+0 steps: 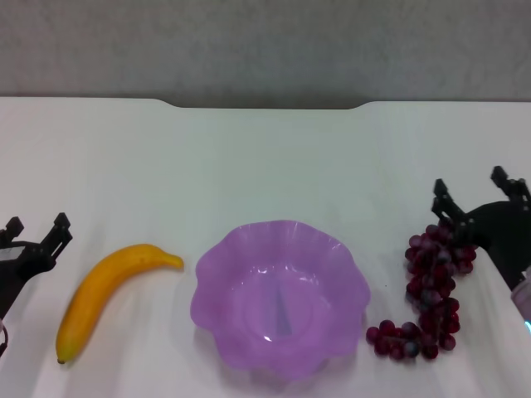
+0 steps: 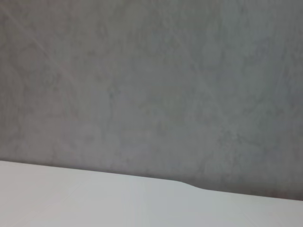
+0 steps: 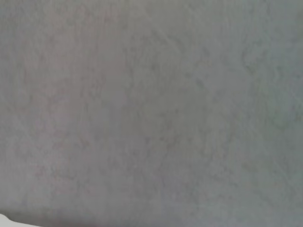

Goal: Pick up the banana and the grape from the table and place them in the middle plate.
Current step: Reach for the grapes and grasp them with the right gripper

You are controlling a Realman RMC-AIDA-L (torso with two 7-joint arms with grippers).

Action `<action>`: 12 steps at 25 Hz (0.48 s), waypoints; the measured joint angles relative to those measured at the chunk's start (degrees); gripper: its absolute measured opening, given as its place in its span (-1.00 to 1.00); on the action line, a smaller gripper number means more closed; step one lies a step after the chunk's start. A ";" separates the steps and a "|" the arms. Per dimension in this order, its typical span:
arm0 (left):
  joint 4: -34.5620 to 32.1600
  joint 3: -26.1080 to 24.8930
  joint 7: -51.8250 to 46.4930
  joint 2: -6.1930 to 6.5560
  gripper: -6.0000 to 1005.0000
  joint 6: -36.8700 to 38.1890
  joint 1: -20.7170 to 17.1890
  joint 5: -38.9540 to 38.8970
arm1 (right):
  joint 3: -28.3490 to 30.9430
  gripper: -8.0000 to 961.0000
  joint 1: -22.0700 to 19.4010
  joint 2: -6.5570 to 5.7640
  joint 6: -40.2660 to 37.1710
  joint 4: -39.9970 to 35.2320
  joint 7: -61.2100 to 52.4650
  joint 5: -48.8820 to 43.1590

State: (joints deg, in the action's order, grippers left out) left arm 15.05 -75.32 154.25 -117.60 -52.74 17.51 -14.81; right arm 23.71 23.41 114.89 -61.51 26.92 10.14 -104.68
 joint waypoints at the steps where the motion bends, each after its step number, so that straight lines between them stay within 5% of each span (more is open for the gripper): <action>1: -0.02 0.00 0.00 0.02 0.59 0.00 -0.09 -0.02 | 0.16 0.86 0.06 -0.15 0.56 0.74 0.11 0.00; 12: -0.11 0.00 0.00 0.01 0.59 0.09 0.04 -0.16 | 1.17 0.85 0.14 0.06 1.79 1.52 5.17 -0.10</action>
State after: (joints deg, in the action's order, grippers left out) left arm 14.94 -75.32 154.25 -117.59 -52.65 17.55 -14.97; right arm 24.88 23.55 114.95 -59.72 28.44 15.31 -104.77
